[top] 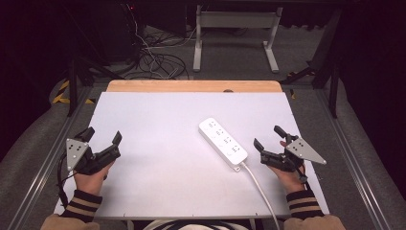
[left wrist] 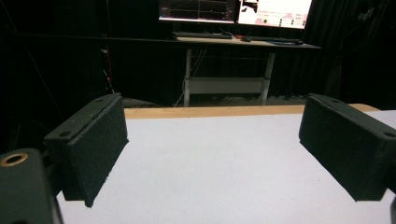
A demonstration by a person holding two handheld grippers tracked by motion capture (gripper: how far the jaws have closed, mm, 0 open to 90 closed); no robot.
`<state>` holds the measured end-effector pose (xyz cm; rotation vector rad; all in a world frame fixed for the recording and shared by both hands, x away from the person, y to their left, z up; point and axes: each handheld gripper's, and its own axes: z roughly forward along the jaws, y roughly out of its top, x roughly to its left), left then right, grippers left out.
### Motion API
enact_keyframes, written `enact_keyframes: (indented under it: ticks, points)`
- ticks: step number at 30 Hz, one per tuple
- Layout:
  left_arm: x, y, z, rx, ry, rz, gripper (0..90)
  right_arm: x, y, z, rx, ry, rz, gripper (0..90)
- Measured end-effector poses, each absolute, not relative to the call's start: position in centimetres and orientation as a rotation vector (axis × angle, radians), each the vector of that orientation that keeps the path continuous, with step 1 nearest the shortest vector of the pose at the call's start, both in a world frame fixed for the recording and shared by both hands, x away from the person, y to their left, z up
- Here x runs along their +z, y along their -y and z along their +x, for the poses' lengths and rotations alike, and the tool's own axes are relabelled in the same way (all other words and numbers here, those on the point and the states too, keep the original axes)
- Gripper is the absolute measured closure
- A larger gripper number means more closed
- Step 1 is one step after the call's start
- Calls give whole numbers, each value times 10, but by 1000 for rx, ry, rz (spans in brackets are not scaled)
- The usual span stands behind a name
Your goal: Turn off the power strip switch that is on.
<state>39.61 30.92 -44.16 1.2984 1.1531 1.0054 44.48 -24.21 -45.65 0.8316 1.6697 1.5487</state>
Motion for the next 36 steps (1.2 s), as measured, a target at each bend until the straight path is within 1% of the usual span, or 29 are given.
enact_keyframes:
  ticks: [13, 19, 26, 30, 36]
  points:
    - [-442, -309, 397, 1003, -1152, 1298, 87, -457, 243, 444, 1549, -1668, 848, 124]
    - [-442, -309, 398, 1001, -1152, 1297, 87, -457, 243, 445, 1549, -1669, 859, 87]
    - [-442, -309, 397, 1002, -1152, 1300, 87, -457, 243, 446, 1545, -1672, 861, 75]
    - [-442, -309, 398, 1003, -1151, 1300, 87, -458, 242, 447, 1549, -1680, 864, 51]
    - [-442, -310, 398, 1002, -1155, 1297, 87, -459, 241, 449, 1549, -1695, 881, 51]
